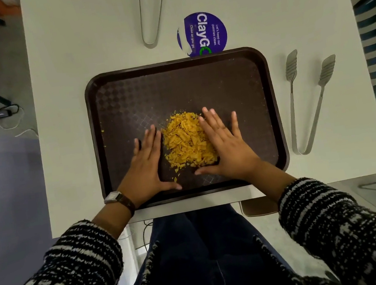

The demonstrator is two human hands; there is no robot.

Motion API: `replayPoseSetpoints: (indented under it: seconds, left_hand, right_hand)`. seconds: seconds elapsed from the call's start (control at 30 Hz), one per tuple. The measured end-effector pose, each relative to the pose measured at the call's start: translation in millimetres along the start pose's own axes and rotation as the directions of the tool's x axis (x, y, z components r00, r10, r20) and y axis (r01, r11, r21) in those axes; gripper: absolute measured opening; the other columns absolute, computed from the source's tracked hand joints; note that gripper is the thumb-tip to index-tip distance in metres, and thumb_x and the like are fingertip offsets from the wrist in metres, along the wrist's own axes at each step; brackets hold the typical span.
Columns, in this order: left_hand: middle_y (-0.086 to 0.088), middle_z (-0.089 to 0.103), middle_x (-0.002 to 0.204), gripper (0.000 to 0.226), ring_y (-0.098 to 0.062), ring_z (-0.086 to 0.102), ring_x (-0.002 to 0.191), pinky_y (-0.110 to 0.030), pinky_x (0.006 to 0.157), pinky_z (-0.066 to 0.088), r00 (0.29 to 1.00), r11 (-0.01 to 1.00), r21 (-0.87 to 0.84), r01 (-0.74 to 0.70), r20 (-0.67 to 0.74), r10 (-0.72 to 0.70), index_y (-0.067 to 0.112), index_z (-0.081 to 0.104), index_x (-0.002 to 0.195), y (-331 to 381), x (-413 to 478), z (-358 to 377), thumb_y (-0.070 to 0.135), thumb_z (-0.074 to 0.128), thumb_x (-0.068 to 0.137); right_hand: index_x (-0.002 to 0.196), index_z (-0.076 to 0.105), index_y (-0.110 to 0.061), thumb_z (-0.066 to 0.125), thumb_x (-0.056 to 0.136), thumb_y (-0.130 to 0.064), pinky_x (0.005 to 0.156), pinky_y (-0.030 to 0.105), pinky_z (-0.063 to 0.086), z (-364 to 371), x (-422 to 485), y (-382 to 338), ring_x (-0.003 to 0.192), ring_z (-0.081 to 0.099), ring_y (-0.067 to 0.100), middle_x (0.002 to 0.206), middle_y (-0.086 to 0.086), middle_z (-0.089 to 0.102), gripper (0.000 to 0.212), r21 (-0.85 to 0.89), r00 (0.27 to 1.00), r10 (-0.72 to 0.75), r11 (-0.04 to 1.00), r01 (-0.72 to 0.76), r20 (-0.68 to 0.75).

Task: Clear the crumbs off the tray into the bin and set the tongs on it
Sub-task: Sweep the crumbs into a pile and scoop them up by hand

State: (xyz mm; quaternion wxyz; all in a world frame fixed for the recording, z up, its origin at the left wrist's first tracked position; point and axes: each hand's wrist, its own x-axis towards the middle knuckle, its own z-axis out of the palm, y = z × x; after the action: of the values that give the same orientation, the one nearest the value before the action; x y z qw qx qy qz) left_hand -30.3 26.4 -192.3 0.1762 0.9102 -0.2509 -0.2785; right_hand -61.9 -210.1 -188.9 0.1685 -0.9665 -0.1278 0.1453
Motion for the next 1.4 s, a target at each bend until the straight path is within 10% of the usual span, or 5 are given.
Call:
replayPoseSetpoints:
  seconds: [0.33,0.57,1.07,1.27,1.4]
  left_hand:
    - [-0.007,-0.017,0.156,0.124,-0.015,-0.022,0.141,-0.032,0.112,-0.02,0.993,1.0,-0.028,0.007,-0.115,-0.01,0.009,-0.011,0.146,20.6,23.6,0.5,0.07,0.057,0.063]
    - [-0.003,-0.013,0.156,0.092,-0.012,-0.015,0.143,-0.031,0.116,-0.013,0.946,0.97,-0.21,0.123,-0.269,-0.178,0.01,-0.003,0.147,11.0,-7.3,4.6,0.066,0.032,0.083]
    - [-0.024,-0.009,0.154,0.079,-0.033,-0.011,0.144,-0.039,0.117,-0.009,0.792,0.851,-0.208,0.482,-0.312,-0.525,-0.001,-0.001,0.145,-9.6,23.9,-5.2,0.051,0.031,0.094]
    - [-0.005,-0.013,0.157,0.068,-0.017,-0.017,0.143,-0.036,0.117,-0.008,0.972,0.925,-0.365,0.105,-0.157,-0.173,0.014,-0.006,0.147,41.5,13.6,12.1,0.041,0.032,0.097]
    - [-0.005,-0.009,0.158,0.066,-0.015,-0.012,0.145,-0.017,0.111,-0.017,0.934,0.916,-0.392,0.088,-0.287,-0.212,0.014,-0.002,0.147,30.7,12.3,6.0,0.04,0.031,0.097]
  right_hand:
    - [0.15,0.002,-0.008,0.04,0.083,-0.067,0.116,0.042,-0.013,13.2,-19.7,7.4,0.146,-0.01,0.023,0.158,0.015,-0.003,0.097,0.254,0.879,0.456,0.874,-0.414,-0.139]
    - [0.149,0.008,-0.008,0.04,0.09,-0.053,0.118,0.026,-0.007,18.5,-3.5,-35.1,0.147,0.002,0.018,0.159,0.009,0.005,0.081,0.38,0.967,0.221,0.911,-0.158,-0.127]
    - [0.148,0.018,-0.007,0.033,0.097,-0.042,0.117,0.026,-0.012,34.0,5.4,-20.4,0.147,0.004,0.021,0.158,0.011,0.015,0.064,0.313,0.907,0.35,0.911,-0.27,-0.235]
    - [0.148,0.018,-0.008,0.031,0.095,-0.047,0.117,0.026,-0.01,33.0,5.3,-18.7,0.146,0.004,0.017,0.157,0.01,0.017,0.068,0.342,0.907,0.348,0.904,-0.258,-0.238]
    - [0.147,0.02,-0.006,0.03,0.094,-0.05,0.117,0.026,-0.011,31.3,5.4,-18.8,0.146,0.006,0.019,0.157,0.011,0.017,0.07,0.343,0.907,0.35,0.903,-0.26,-0.235]
